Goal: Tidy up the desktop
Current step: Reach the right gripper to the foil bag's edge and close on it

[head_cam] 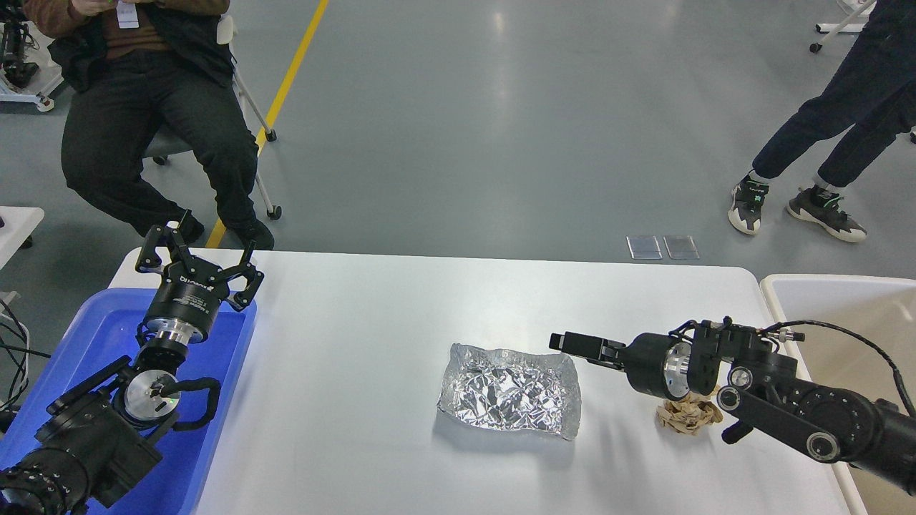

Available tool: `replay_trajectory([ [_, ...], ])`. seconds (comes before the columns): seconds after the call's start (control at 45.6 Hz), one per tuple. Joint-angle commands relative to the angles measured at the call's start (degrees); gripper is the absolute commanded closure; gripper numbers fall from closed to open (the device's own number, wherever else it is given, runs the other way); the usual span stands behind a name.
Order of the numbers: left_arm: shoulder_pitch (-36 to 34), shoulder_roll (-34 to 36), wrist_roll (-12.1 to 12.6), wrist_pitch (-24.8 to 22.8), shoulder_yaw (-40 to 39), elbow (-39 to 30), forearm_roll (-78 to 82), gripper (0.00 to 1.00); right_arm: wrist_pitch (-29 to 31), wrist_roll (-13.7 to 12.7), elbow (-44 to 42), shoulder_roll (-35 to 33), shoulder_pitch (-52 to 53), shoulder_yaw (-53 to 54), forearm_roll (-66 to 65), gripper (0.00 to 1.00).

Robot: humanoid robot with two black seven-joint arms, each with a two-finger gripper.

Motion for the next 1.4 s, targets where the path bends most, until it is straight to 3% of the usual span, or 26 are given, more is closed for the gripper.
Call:
replay_trajectory([
  [0.0, 0.0, 0.0, 0.0, 0.0, 0.0, 0.0, 0.0, 0.0, -2.9, 2.0, -2.4, 1.1, -0.8, -3.6, -5.4, 0.0],
  [0.329, 0.0, 0.0, 0.0, 0.0, 0.0, 0.0, 0.0, 0.0, -7.9, 4.4, -10.1, 6.7, -0.9, -9.6, -7.5, 0.0],
  [0.593, 0.0, 0.0, 0.0, 0.0, 0.0, 0.0, 0.0, 0.0, -13.1, 9.6, -18.1, 10.2, -0.3, -15.0, -7.3, 0.01],
  [0.724, 0.0, 0.0, 0.0, 0.0, 0.0, 0.0, 0.0, 0.0, -14.0, 10.1, -18.7, 10.7, -0.4, -15.7, -7.3, 0.02],
  [0.878, 0.0, 0.0, 0.0, 0.0, 0.0, 0.0, 0.0, 0.0, -15.4, 11.1, -18.5, 10.9, -0.3, -16.2, -7.2, 0.16],
  [0.988, 0.0, 0.0, 0.0, 0.0, 0.0, 0.0, 0.0, 0.0, -15.4, 12.0, -18.4, 10.9, -0.3, -16.4, -7.2, 0.19],
  [1.076, 0.0, 0.0, 0.0, 0.0, 0.0, 0.0, 0.0, 0.0, -15.4, 12.0, -18.4, 10.8, -0.3, -16.7, -7.2, 0.39],
  [1.098, 0.0, 0.0, 0.0, 0.0, 0.0, 0.0, 0.0, 0.0, -15.4, 12.0, -18.4, 10.8, -0.3, -16.8, -7.2, 0.49],
  [1.163, 0.0, 0.0, 0.0, 0.0, 0.0, 0.0, 0.0, 0.0, -15.4, 12.0, -18.4, 10.8, -0.2, -17.6, -7.2, 0.93],
  [1.185, 0.0, 0.0, 0.0, 0.0, 0.0, 0.0, 0.0, 0.0, -15.4, 12.0, -18.4, 10.8, -0.1, -17.9, -7.2, 1.0],
  [1.383, 0.0, 0.0, 0.0, 0.0, 0.0, 0.0, 0.0, 0.0, -16.0, 12.2, -18.2, 10.8, 0.3, -18.9, -7.2, 1.0],
])
